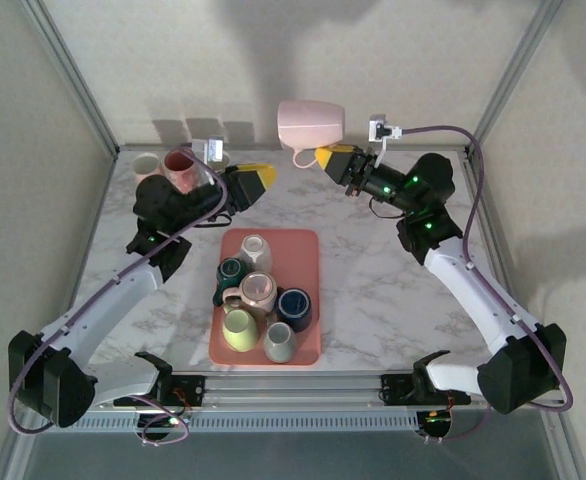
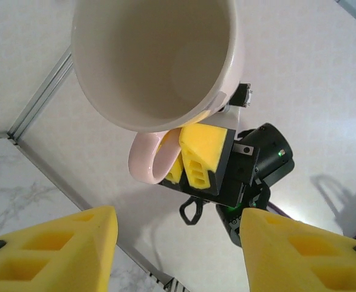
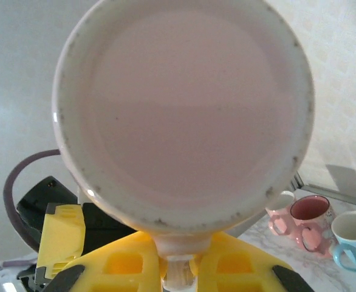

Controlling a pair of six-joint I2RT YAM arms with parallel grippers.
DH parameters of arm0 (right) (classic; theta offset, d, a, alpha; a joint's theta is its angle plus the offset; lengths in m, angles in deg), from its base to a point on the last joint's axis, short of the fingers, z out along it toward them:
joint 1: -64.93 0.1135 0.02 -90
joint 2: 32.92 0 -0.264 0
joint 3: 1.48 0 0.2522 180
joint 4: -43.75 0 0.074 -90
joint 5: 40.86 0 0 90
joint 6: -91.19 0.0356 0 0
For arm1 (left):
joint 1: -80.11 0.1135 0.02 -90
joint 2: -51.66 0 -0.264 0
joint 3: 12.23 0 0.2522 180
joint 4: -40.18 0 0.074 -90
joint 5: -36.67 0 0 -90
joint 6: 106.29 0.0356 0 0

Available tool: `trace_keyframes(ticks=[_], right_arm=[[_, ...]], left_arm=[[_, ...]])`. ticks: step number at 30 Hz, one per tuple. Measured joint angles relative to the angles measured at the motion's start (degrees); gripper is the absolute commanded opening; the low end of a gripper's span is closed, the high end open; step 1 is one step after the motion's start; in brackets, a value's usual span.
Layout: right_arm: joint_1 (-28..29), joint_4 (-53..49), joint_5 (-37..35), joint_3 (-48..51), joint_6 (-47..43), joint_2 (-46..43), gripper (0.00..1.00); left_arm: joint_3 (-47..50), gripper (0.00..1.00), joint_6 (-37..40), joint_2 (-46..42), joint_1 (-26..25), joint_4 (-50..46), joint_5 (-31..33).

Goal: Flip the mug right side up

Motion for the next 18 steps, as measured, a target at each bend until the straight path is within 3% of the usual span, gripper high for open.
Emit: trace_keyframes(ticks=[18], right_arm=[[0.0,6.6,0.0,0.0,8.0,1.6,0.0]], left_arm=[[-6.7,0.58,1.2,7.6,-4.0,3.1,2.8]])
